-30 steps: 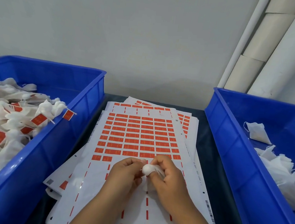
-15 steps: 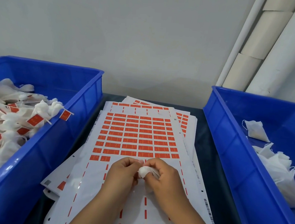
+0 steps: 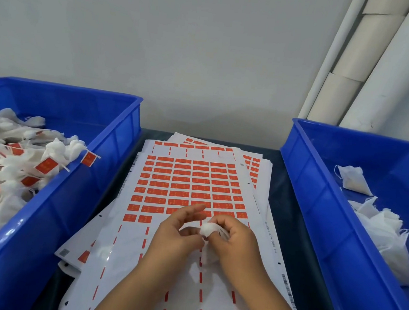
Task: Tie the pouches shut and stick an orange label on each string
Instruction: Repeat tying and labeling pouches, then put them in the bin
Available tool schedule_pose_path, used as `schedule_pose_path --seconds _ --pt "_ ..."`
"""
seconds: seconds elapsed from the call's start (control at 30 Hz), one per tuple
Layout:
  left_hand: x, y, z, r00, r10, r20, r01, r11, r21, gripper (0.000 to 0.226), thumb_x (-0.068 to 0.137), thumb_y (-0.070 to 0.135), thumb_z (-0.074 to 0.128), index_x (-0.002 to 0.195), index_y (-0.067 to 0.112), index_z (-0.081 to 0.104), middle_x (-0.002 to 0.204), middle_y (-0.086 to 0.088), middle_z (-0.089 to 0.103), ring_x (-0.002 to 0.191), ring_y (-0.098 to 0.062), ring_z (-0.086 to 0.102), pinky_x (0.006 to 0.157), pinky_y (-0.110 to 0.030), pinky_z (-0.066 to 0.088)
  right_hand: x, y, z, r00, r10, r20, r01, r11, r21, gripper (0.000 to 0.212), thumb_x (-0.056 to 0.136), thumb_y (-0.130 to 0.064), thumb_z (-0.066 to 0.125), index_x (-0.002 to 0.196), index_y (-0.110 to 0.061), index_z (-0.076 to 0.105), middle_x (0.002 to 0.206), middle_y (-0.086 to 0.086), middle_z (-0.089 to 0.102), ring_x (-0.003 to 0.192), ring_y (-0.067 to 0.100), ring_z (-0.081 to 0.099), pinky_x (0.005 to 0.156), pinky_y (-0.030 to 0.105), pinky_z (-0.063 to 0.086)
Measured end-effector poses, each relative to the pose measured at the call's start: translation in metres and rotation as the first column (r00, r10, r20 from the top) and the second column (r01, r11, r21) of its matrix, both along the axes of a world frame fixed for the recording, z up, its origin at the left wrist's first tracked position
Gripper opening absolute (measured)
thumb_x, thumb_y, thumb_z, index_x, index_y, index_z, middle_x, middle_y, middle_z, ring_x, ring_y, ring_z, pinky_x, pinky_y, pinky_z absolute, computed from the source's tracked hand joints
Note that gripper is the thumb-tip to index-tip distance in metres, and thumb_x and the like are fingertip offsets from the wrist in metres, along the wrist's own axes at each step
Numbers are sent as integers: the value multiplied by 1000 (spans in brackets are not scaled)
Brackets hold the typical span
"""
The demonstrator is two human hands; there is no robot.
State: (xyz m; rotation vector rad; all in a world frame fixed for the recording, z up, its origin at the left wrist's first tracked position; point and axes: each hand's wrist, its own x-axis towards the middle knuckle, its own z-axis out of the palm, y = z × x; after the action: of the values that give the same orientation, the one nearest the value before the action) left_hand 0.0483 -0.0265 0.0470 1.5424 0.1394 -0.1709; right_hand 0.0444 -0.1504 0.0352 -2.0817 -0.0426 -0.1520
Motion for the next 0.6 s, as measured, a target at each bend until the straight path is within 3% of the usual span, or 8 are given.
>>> schedule_pose_path --seconds 0.13,0.23,0.3,0.37,0.43,0.5,0.6 --pt "0 0 0 988 50 147 -68 991 119 43 77 7 73 91 45 58 96 26 60 80 0 62 50 -4 44 0 0 3 996 -23 -83 32 992 118 8 89 -36 62 82 -39 63 84 -26 63 81 -3 60 55 0 41" --pt "1 2 -1 976 143 166 -164 980 117 30 73 14 77 86 36 61 85 26 63 73 2 63 47 -2 42 1 -2 5 982 -20 -189 65 969 237 7 86 -40 66 80 -35 66 83 -28 64 82 -2 61 52 2 42" --pt "1 2 -4 968 185 168 -203 974 98 23 72 13 78 80 29 63 71 24 66 68 6 63 44 -2 40 1 -3 5 967 8 -254 77 944 321 10 84 -36 68 75 -33 69 79 -27 66 85 1 62 59 6 44" --pt "-1 2 -6 959 197 203 -234 956 178 20 73 13 77 74 27 63 67 22 65 67 6 62 45 -2 39 1 -4 5 953 52 -298 75 914 398 14 84 -31 70 71 -29 73 80 -24 70 90 7 63 69 13 46" --pt "-2 0 -6 948 172 268 -251 922 294 22 76 16 75 70 32 61 71 20 63 69 -2 61 49 -3 40 1 -6 5 940 85 -331 83 882 463 13 84 -25 70 73 -27 77 85 -18 72 95 11 64 78 22 50" --pt "-4 -1 -4 938 111 329 -243 887 393 23 79 20 72 70 37 60 79 26 57 73 1 57 53 -2 40 1 -8 4 931 91 -354 110 853 511 9 84 -23 70 80 -21 77 91 -13 74 100 15 64 88 30 51" --pt "-5 -2 -3 928 45 371 -223 862 454 18 82 23 69 87 40 64 87 33 50 82 6 54 60 -1 39 2 -9 4 929 71 -362 163 801 576 6 84 -20 70 84 -21 76 94 -11 74 102 17 65 91 33 51"
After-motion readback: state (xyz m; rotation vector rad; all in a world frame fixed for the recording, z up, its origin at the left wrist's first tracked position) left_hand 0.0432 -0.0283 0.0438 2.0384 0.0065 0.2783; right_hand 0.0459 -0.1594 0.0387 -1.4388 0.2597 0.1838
